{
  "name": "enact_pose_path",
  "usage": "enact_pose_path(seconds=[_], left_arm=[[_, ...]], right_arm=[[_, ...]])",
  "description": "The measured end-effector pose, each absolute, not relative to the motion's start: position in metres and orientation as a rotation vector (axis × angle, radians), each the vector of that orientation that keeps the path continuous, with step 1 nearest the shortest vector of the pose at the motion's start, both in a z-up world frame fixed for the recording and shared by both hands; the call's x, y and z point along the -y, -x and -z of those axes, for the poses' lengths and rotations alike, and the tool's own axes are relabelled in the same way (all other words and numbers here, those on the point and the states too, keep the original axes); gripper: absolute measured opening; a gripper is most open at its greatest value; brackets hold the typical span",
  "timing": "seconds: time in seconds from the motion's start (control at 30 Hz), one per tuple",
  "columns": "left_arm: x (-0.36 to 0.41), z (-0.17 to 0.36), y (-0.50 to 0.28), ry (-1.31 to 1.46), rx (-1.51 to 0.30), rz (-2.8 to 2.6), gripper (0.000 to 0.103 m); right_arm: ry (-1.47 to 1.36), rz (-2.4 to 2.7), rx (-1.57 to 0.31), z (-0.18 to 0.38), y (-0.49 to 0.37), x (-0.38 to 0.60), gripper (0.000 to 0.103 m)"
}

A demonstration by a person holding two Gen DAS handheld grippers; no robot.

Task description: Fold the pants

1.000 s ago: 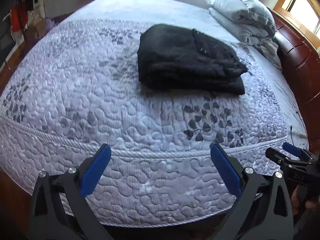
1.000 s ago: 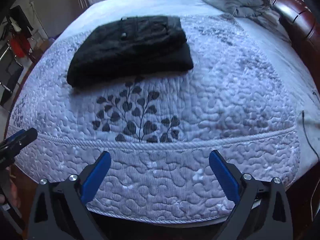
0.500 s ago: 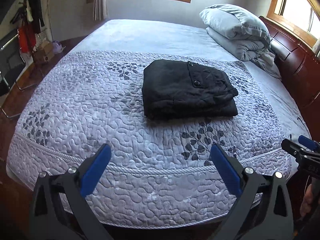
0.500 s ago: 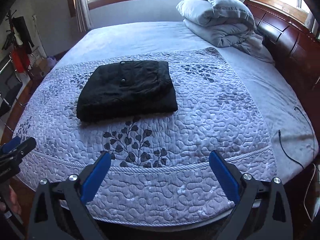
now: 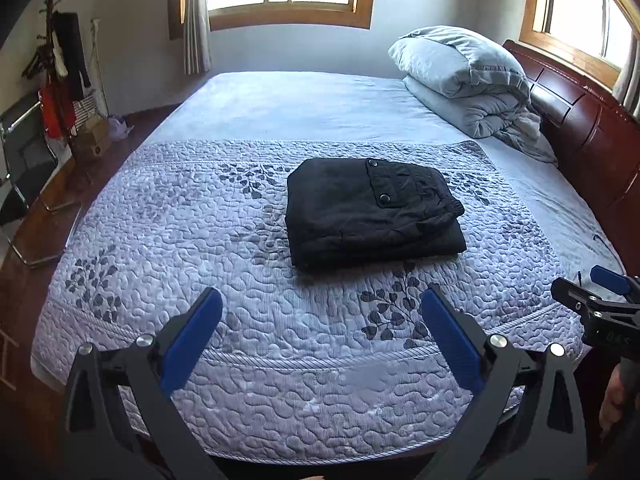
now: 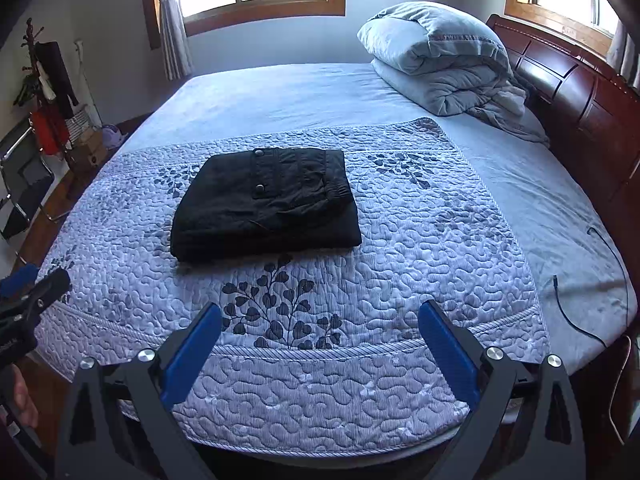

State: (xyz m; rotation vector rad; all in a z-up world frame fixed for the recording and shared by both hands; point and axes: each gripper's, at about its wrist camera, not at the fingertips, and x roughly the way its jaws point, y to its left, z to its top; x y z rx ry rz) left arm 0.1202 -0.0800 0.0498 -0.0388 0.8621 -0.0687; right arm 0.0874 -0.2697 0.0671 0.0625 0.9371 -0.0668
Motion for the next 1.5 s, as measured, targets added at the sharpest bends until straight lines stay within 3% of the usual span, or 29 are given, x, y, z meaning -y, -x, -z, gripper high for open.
enact_pose_path(seconds=[1.5], left_arm=[[0.085,-0.042,-0.145,0.018,-0.877,0.095,0.099]], right_arm=[[-0.037,0.083,-0.985,-0.044,-0.103,0.270,0.099]])
